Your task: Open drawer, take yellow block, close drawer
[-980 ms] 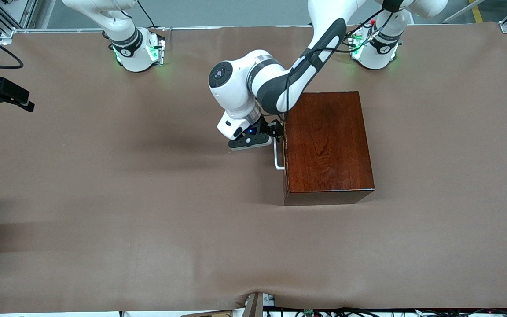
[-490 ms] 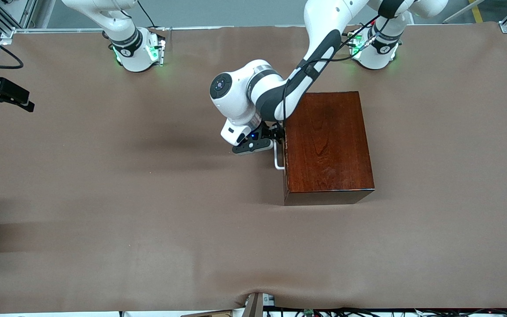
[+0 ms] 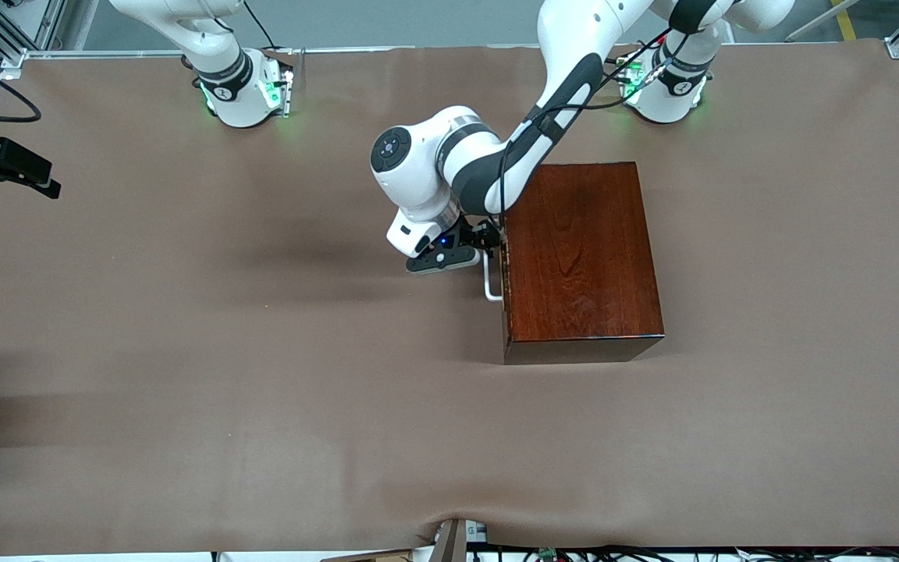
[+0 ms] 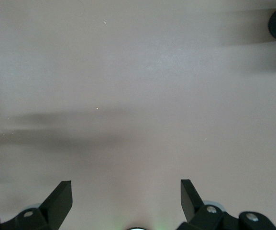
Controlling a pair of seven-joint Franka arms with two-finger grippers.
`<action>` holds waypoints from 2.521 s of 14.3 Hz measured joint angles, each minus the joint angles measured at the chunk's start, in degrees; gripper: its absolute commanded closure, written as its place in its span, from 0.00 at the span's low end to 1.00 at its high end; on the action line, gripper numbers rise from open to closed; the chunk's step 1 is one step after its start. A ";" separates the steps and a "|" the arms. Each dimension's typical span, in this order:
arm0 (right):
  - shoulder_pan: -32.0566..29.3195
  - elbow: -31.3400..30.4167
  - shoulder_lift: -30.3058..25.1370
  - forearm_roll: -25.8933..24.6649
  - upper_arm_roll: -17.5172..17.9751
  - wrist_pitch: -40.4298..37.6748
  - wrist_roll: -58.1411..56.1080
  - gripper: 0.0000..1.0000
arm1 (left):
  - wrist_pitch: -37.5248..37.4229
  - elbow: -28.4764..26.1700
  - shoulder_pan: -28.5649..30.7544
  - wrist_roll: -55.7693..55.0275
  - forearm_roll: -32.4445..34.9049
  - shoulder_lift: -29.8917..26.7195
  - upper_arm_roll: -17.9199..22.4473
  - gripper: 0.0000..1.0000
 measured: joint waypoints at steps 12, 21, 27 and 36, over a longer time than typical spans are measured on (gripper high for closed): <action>-0.01 0.00 0.03 0.00 -0.01 0.00 0.00 0.00 | 9.33 2.27 -2.41 -8.75 -2.31 1.75 0.03 0.00; -0.05 0.00 0.73 -0.01 -0.11 0.15 0.00 0.00 | 11.26 7.51 -4.43 -10.29 -2.49 4.70 0.39 0.00; -0.02 -0.02 2.27 -0.02 -0.08 2.05 -0.03 0.00 | 14.05 8.26 -4.96 -12.24 -2.65 5.55 0.53 0.00; 1.18 0.00 3.71 -3.15 0.25 3.03 -1.92 0.00 | 4.97 12.53 -5.32 -12.82 -3.28 3.61 0.90 0.00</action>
